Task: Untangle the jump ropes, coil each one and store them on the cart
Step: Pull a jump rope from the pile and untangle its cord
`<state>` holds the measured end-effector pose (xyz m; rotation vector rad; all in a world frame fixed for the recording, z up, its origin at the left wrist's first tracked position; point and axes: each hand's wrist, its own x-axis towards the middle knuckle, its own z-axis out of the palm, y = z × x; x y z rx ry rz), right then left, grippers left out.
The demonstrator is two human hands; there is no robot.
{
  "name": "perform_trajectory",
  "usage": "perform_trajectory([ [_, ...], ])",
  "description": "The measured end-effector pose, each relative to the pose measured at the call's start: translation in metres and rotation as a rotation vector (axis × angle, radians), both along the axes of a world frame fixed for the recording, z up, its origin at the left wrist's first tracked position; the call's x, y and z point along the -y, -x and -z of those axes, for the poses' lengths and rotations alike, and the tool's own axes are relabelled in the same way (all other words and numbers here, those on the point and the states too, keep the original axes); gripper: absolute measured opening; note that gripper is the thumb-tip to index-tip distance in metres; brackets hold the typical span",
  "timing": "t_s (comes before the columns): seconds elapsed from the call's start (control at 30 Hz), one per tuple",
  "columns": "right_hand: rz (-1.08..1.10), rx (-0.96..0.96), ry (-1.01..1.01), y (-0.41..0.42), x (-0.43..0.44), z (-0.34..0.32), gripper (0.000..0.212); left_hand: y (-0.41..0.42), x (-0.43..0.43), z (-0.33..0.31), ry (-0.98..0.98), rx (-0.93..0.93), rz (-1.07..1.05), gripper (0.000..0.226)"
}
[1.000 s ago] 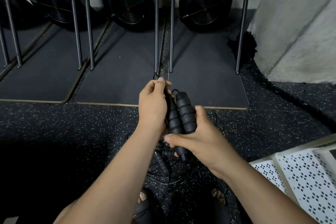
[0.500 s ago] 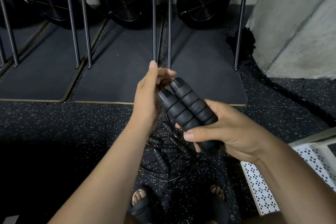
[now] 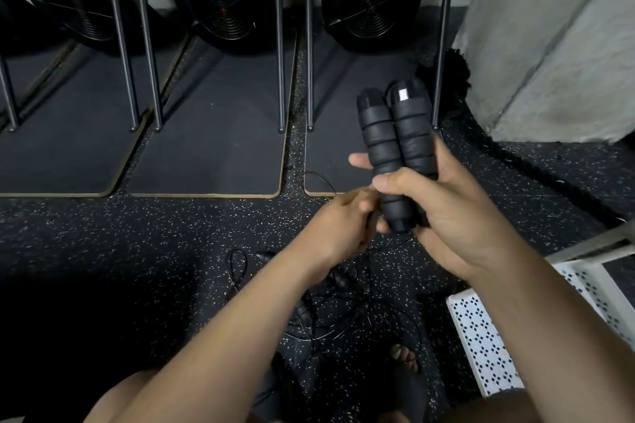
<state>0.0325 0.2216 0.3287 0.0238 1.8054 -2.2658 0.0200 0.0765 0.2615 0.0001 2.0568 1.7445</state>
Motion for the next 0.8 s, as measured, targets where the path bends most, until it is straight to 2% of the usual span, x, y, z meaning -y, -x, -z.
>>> perform_trajectory([
  [0.1, 0.114, 0.018, -0.040, 0.012, -0.012, 0.005, 0.049, 0.003, 0.004, 0.000, 0.025, -0.044, -0.051, 0.036],
  [0.2, 0.178, 0.034, -0.258, 0.023, -0.030, 0.015, 0.056, 0.007, 0.012, 0.000, 0.204, -0.329, -0.124, 0.026],
  [0.27, 0.135, 0.093, -0.377, 0.028, -0.039, 0.024, 0.060, 0.010, 0.017, -0.004, 0.249, -0.434, -0.171, 0.015],
  [0.37, -0.014, 0.185, -0.566, 0.030, -0.044, 0.036, 0.062, 0.012, 0.023, -0.005, 0.297, -0.489, -0.172, 0.007],
  [0.43, -0.168, 0.209, -0.687, 0.028, -0.043, 0.041, 0.055, 0.012, 0.025, -0.006, 0.332, -0.515, -0.166, 0.007],
  [0.57, -0.676, 0.275, -0.868, 0.017, -0.032, 0.044, 0.045, 0.011, 0.029, -0.006, 0.350, -0.492, -0.085, 0.004],
  [0.63, -0.926, 0.294, -0.810, 0.012, -0.027, 0.038, 0.046, 0.012, 0.030, -0.007, 0.321, -0.459, -0.005, 0.008],
  [0.7, -1.076, 0.276, -0.639, 0.008, -0.026, 0.025, 0.044, 0.015, 0.030, -0.006, 0.246, -0.372, 0.025, 0.014],
  [0.8, -1.028, 0.161, -0.287, 0.007, -0.031, 0.007, 0.046, 0.014, 0.035, -0.012, -0.012, -0.167, 0.030, 0.029],
])
